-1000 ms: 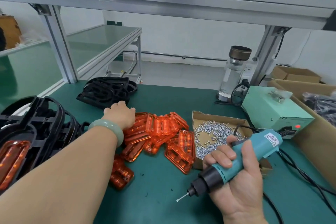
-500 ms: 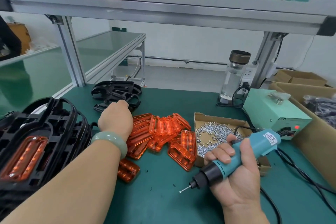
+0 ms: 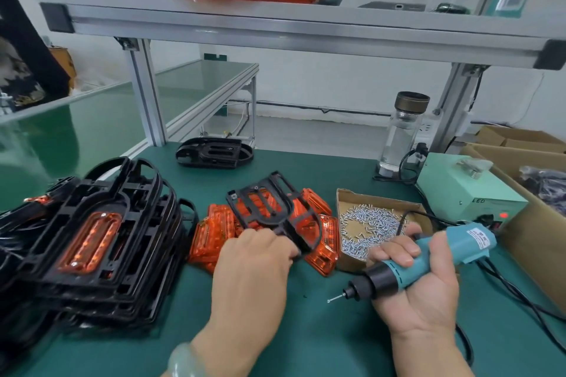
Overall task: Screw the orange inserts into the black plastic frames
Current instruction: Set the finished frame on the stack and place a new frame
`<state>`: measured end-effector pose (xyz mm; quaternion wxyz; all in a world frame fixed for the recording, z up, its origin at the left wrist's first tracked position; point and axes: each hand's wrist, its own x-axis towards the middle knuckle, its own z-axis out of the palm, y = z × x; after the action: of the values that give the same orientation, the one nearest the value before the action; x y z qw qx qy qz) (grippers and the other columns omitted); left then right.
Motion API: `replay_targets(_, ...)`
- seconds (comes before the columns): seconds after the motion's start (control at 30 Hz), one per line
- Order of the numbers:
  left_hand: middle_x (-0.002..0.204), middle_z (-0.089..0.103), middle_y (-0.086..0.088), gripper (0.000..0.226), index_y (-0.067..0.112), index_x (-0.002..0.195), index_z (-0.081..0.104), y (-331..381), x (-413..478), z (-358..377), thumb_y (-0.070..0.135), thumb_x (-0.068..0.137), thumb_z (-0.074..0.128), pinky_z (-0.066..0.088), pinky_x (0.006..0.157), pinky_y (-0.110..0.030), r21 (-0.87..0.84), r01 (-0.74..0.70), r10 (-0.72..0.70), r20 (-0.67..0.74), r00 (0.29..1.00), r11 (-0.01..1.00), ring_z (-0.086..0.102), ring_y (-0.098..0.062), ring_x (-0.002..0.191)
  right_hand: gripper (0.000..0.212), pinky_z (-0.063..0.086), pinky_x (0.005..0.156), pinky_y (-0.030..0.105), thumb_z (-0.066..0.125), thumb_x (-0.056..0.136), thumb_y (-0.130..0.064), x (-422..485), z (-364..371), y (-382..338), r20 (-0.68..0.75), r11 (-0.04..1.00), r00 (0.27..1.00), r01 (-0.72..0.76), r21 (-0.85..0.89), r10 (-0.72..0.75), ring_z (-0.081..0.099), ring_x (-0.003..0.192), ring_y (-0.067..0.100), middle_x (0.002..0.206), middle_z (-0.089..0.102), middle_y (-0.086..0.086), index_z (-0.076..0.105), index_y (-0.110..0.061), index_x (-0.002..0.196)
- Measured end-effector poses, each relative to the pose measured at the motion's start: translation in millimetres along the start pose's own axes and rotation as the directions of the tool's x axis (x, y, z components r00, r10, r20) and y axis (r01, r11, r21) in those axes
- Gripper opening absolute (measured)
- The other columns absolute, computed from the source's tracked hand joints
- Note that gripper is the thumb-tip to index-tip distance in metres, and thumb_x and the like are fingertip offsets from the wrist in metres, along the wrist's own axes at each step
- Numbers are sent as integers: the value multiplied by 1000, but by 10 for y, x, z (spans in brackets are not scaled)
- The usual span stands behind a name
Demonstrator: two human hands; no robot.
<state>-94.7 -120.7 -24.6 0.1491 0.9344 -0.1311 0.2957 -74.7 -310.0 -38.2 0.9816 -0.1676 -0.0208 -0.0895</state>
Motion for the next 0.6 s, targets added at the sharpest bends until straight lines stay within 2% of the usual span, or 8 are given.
replay_targets(0.07, 61, 55, 10, 20, 28, 66, 67, 37, -123, 1, 30, 73, 49, 29, 60, -30, 37, -59, 57, 66, 996, 998, 54, -17, 60, 46, 47, 52, 20, 88, 55, -38, -16, 9, -16, 4, 1000, 1000, 9, 4, -9, 44, 45, 1, 60, 42, -13, 58, -21, 86)
replay_targets(0.1, 59, 53, 11, 20, 28, 62, 66, 55, -173, 11, 30, 72, 49, 28, 59, -28, 49, -81, 76, 94, 993, 996, 53, -15, 58, 42, 47, 51, 20, 83, 60, -39, -20, 9, -23, -3, 1000, 1000, 14, 5, -14, 44, 45, 1, 60, 42, -13, 57, -22, 87)
replay_targets(0.17, 55, 51, 12, 7, 29, 56, 65, 95, -257, 53, 29, 63, 66, 35, 55, -26, 73, -140, 127, 157, 979, 988, 51, -13, 54, 32, 46, 50, 20, 72, 71, -44, -22, 13, -38, -26, 1000, 999, 25, -2, -26, 43, 44, 0, 59, 42, -14, 55, -22, 88)
replay_targets(0.3, 52, 51, 13, 28, 31, 53, 65, 157, -318, 124, 29, 40, 89, 42, 48, -21, 38, -147, 130, 290, 948, 988, 52, -10, 51, 37, 46, 50, 19, 76, 62, -41, -22, 16, -29, -49, 1000, 998, 28, 3, -28, 43, 44, 0, 59, 42, -14, 56, -22, 86)
replay_targets(0.4, 65, 58, 15, 18, 33, 68, 69, 146, -356, 93, 39, 57, 82, 50, 51, -21, -81, -91, 109, 253, 961, 993, 57, -8, 62, 42, 46, 50, 19, 81, 56, -40, -23, 14, -29, -37, 999, 999, 33, 14, -33, 43, 44, 0, 60, 42, -14, 57, -21, 85)
replay_targets(0.47, 82, 63, 16, 15, 33, 87, 69, 101, -320, 32, 41, 76, 63, 53, 65, -21, -165, -23, 64, 246, 967, 986, 60, -7, 78, 43, 46, 50, 19, 81, 56, -39, -19, 12, -34, -32, 999, 999, 31, 23, -30, 43, 45, 0, 60, 42, -14, 57, -21, 85)
replay_targets(0.53, 92, 65, 14, 22, 30, 98, 69, 12, -212, -30, 35, 84, 53, 50, 77, -23, -225, 72, -26, 202, 979, 972, 60, -7, 86, 44, 46, 50, 19, 82, 55, -38, -11, 11, -41, -31, 999, 999, 33, 36, -32, 43, 44, 1, 60, 42, -13, 56, -20, 85)
replay_targets(0.6, 99, 68, 9, 22, 25, 105, 70, -123, -41, -56, 23, 85, 59, 46, 83, -23, -238, 163, -144, 93, 985, 958, 61, -10, 90, 45, 46, 50, 19, 82, 54, -38, -2, 14, -50, -37, 999, 998, 44, 29, -43, 43, 44, 1, 60, 42, -13, 55, -20, 85)
